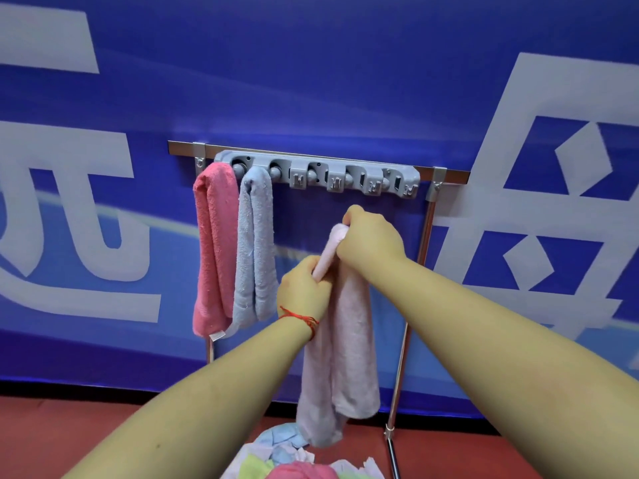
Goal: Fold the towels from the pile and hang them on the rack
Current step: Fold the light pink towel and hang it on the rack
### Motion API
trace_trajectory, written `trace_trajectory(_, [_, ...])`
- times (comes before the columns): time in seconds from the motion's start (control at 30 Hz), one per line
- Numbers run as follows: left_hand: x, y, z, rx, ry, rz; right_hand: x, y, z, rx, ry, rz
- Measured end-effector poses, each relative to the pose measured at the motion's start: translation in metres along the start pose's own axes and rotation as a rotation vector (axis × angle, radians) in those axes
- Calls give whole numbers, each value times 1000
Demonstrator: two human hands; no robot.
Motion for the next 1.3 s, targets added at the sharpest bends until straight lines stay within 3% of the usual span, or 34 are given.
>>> trace_trajectory(0.17, [-25,32,-26,-40,219,184,-14,11,-12,-39,-98,11])
trace_trajectory(0.33, [-42,51,-28,42,567,380,-23,11,0,4,-155,14])
trace_trajectory(0.47, [-44,62,-33,51,683,493,-18,12,11,34,-173,0])
trace_trajectory(0.8, [-28,92,-66,-137,422,244,-8,37,21,46,-133,29])
trace_trajectory(1.07, [-79,146,-71,-93,706,466,14,91,-1,-59,-222,-51])
trace_trajectory(1.3, [-92,208,-82,-153,884,417,40,151,-12,-120,-294,-121])
Point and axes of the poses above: each hand's wrist, its own y-axis towards the middle knuckle, its own z-axis out of the palm, x = y × z, the point moved 9 cm from there along y, towards the middle knuckle, and after that the axes turned 1 degree about -x, right-handed, at the moved point
